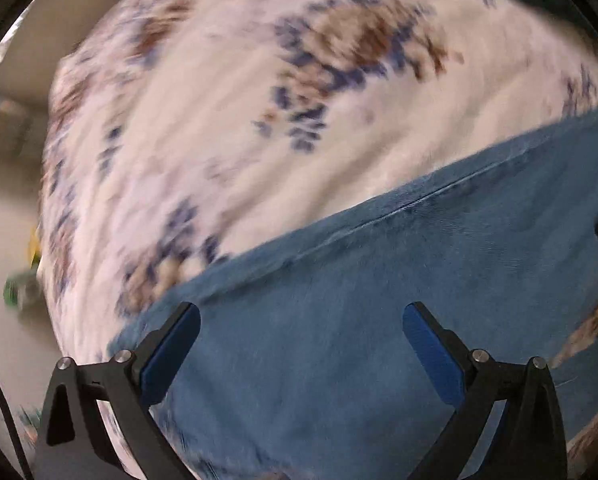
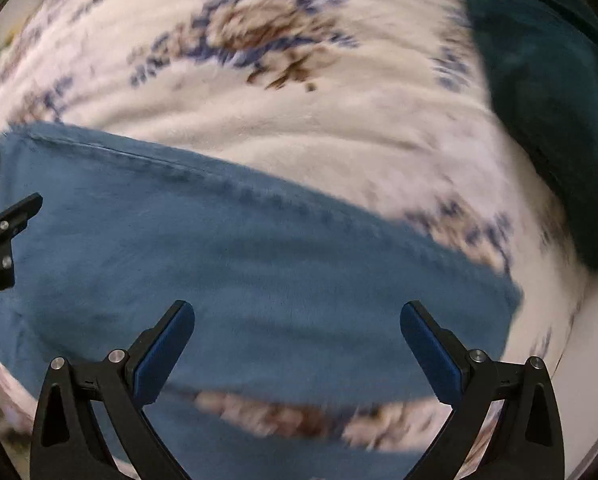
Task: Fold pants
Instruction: 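Lower both tools toward the jeans' waistband and leg hems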
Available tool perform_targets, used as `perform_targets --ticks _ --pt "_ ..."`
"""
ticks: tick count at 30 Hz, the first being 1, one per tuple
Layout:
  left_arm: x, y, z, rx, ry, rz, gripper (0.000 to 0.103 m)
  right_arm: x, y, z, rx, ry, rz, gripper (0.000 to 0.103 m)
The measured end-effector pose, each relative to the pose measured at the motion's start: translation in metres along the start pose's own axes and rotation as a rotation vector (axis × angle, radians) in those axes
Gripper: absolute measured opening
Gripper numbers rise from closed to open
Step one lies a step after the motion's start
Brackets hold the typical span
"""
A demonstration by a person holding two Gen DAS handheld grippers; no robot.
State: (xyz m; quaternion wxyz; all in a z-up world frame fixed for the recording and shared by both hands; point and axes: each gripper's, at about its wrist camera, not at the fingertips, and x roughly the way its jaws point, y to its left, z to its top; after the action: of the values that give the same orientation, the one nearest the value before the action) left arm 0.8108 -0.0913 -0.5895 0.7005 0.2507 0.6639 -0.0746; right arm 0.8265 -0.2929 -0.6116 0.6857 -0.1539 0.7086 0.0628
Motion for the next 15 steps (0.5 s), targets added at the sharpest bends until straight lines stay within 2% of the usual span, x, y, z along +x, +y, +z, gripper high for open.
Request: perform_targets --ticks 4,8,10,11,12,13,14,15 --pt "0.039 -0.013 0.026 0.161 0.048 -0.015 0.103 0.058 0.019 0.045 -0.181 0.087 -0.052 0.103" --pt "0.057 -0.014 0.03 0.205 0.078 -0.052 0.103 0.099 0.03 0.066 -0.331 0.159 -0.077 0.1" --pt "0.062 -0.01 0.028 0.2 0.094 -0.086 0.103 0.108 0.035 0.069 -0.384 0.167 -0.019 0.083" --pt "0.063 -0.008 0.028 0.199 0.096 -0.098 0.103 0.108 0.036 0.068 -0.391 0.166 0.017 0.065" --pt "0.063 -0.007 0.028 0.203 0.094 -0.108 0.103 0.105 0.039 0.066 -0.41 0.154 0.038 0.055" --pt "0.062 -0.005 0.027 0.212 0.09 -0.115 0.103 0.099 0.043 0.061 -0.443 0.131 0.035 0.027" --pt "0.061 -0.004 0.027 0.22 0.093 -0.124 0.103 0.092 0.046 0.055 -0.47 0.108 0.025 0.011" --pt "0.06 -0.002 0.025 0.227 0.1 -0.134 0.103 0.084 0.047 0.05 -0.481 0.084 0.02 0.011"
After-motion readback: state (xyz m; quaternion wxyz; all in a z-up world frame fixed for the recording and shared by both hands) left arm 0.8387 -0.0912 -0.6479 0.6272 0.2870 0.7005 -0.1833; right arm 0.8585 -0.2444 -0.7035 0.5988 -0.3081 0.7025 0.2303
